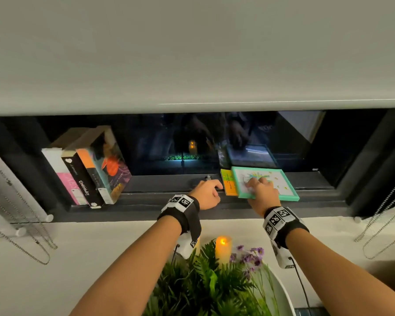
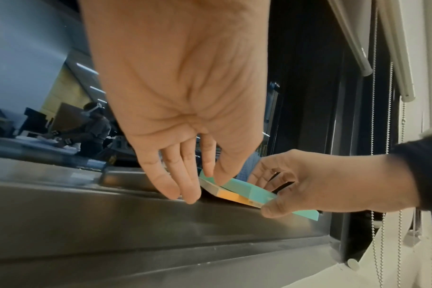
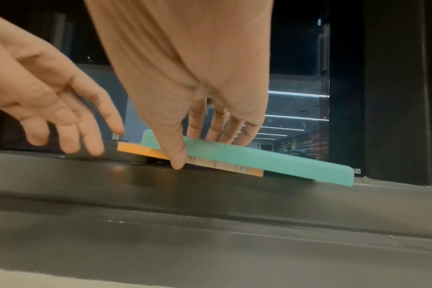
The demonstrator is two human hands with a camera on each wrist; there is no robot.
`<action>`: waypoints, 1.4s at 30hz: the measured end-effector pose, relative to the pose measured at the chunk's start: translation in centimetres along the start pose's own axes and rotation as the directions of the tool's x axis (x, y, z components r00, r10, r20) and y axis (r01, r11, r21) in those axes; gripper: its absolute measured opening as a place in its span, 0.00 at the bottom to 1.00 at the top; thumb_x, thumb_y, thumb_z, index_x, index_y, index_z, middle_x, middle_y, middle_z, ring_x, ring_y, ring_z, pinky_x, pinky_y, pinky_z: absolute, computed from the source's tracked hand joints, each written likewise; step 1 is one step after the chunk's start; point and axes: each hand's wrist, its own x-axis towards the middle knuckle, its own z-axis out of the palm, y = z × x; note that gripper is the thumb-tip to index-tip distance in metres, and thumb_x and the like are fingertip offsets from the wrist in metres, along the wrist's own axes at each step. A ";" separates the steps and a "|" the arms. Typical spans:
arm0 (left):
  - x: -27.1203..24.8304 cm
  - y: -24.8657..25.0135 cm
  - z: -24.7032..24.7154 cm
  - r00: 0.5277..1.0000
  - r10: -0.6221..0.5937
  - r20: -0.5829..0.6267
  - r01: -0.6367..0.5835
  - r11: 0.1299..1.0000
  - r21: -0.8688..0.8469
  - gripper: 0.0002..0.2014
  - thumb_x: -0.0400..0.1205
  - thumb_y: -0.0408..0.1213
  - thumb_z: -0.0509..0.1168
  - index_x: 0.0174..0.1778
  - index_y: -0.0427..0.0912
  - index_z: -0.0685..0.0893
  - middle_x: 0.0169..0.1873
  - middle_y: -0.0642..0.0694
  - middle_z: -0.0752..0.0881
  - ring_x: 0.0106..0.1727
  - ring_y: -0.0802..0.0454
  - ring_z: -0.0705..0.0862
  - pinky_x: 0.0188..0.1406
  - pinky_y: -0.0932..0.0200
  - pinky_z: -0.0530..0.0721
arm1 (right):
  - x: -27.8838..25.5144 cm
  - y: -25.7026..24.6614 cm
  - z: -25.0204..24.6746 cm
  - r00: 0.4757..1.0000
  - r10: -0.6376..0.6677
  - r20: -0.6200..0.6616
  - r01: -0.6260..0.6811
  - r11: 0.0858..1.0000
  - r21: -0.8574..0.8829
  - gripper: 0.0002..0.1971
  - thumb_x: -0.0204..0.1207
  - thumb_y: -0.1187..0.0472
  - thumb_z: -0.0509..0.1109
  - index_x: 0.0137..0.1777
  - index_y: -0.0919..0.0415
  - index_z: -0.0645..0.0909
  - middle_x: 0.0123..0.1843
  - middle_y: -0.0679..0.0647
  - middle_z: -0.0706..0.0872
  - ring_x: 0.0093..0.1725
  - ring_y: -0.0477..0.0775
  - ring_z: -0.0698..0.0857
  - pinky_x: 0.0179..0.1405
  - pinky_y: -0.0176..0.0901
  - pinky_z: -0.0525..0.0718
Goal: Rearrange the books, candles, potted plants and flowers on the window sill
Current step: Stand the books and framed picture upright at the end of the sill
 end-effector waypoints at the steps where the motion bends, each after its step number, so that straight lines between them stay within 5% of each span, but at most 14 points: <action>1: 0.4 0.3 0.5 1.000 0.002 0.008 -0.002 1.000 -0.021 0.18 0.80 0.33 0.62 0.67 0.47 0.78 0.42 0.50 0.86 0.47 0.51 0.82 0.63 0.52 0.80 | 0.1 0.1 0.1 1.000 -0.016 -0.007 0.016 1.000 0.005 0.24 0.73 0.64 0.72 0.69 0.53 0.73 0.68 0.57 0.74 0.66 0.62 0.74 0.65 0.56 0.74; 5: 1.7 1.3 1.9 1.000 -0.005 -0.025 0.002 0.994 -0.108 0.20 0.81 0.34 0.64 0.70 0.44 0.76 0.51 0.40 0.88 0.52 0.44 0.86 0.56 0.53 0.84 | 0.3 0.5 0.1 0.998 -0.068 0.001 0.068 0.997 0.039 0.22 0.73 0.64 0.72 0.66 0.52 0.75 0.69 0.55 0.75 0.66 0.62 0.75 0.64 0.59 0.77; 9: 3.0 2.1 3.0 0.993 -0.070 -0.096 0.048 0.975 -0.216 0.16 0.80 0.37 0.68 0.65 0.42 0.81 0.40 0.40 0.87 0.43 0.43 0.86 0.47 0.55 0.85 | 0.3 1.0 -0.1 0.993 -0.119 -0.009 0.119 0.990 0.070 0.18 0.72 0.65 0.72 0.62 0.54 0.78 0.69 0.54 0.77 0.64 0.63 0.77 0.62 0.58 0.79; 13: 3.5 3.2 3.3 0.972 -0.142 -0.189 0.051 0.905 -0.422 0.08 0.77 0.33 0.72 0.50 0.39 0.82 0.34 0.39 0.85 0.39 0.41 0.90 0.44 0.46 0.91 | 0.2 1.2 -0.6 0.981 -0.175 -0.085 0.181 0.981 0.063 0.14 0.71 0.68 0.69 0.55 0.56 0.78 0.62 0.53 0.81 0.59 0.62 0.81 0.55 0.55 0.80; 18: 3.4 5.2 1.9 0.936 -0.169 -0.309 0.003 0.881 -0.472 0.04 0.71 0.31 0.73 0.36 0.43 0.84 0.17 0.54 0.78 0.34 0.46 0.90 0.42 0.46 0.91 | 0.1 0.7 -1.8 0.950 -0.191 -0.247 0.201 0.979 0.015 0.14 0.70 0.71 0.67 0.54 0.60 0.76 0.54 0.57 0.79 0.53 0.63 0.78 0.46 0.55 0.79; 22: 2.4 7.3 -0.2 0.882 -0.126 -0.455 -0.075 0.914 -0.398 0.06 0.67 0.33 0.72 0.28 0.46 0.82 0.17 0.52 0.77 0.31 0.46 0.84 0.45 0.59 0.85 | 0.1 0.5 -2.8 0.921 -0.170 -0.350 0.195 0.980 0.036 0.12 0.69 0.73 0.68 0.50 0.60 0.76 0.49 0.58 0.79 0.48 0.63 0.78 0.41 0.57 0.80; 25: 0.7 8.0 -2.2 0.845 -0.033 -0.534 -0.152 0.942 -0.300 0.07 0.69 0.30 0.71 0.28 0.44 0.82 0.20 0.57 0.73 0.29 0.56 0.74 0.39 0.64 0.74 | -0.2 -0.2 -3.9 0.887 -0.185 -0.422 0.216 0.976 0.026 0.12 0.69 0.74 0.69 0.48 0.60 0.75 0.47 0.56 0.79 0.46 0.60 0.77 0.37 0.55 0.80; 31: -3.4 5.5 -7.2 0.739 0.011 -0.674 -0.182 0.966 -0.183 0.06 0.69 0.28 0.69 0.28 0.42 0.84 0.21 0.58 0.75 0.25 0.62 0.74 0.30 0.71 0.71 | -1.6 -4.4 -5.8 0.804 -0.310 -0.507 0.394 0.917 0.066 0.17 0.65 0.76 0.71 0.51 0.61 0.76 0.49 0.56 0.79 0.47 0.60 0.77 0.38 0.52 0.79; 37: -8.0 -0.7 -12.9 0.636 -0.026 -0.771 -0.022 0.998 -0.052 0.05 0.70 0.32 0.66 0.33 0.45 0.86 0.35 0.49 0.85 0.35 0.56 0.80 0.39 0.66 0.74 | -3.3 -10.6 -5.5 0.695 -0.483 -0.533 0.560 0.828 -0.021 0.21 0.62 0.74 0.74 0.51 0.56 0.73 0.48 0.54 0.80 0.44 0.59 0.78 0.29 0.48 0.76; 42: -11.2 -6.1 -15.8 0.585 -0.065 -0.809 0.125 0.992 0.011 0.07 0.72 0.28 0.64 0.35 0.42 0.86 0.40 0.43 0.83 0.41 0.50 0.80 0.44 0.62 0.74 | -4.3 -14.4 -4.5 0.610 -0.609 -0.507 0.658 0.746 -0.105 0.22 0.63 0.74 0.74 0.53 0.56 0.74 0.46 0.55 0.81 0.41 0.59 0.79 0.29 0.44 0.70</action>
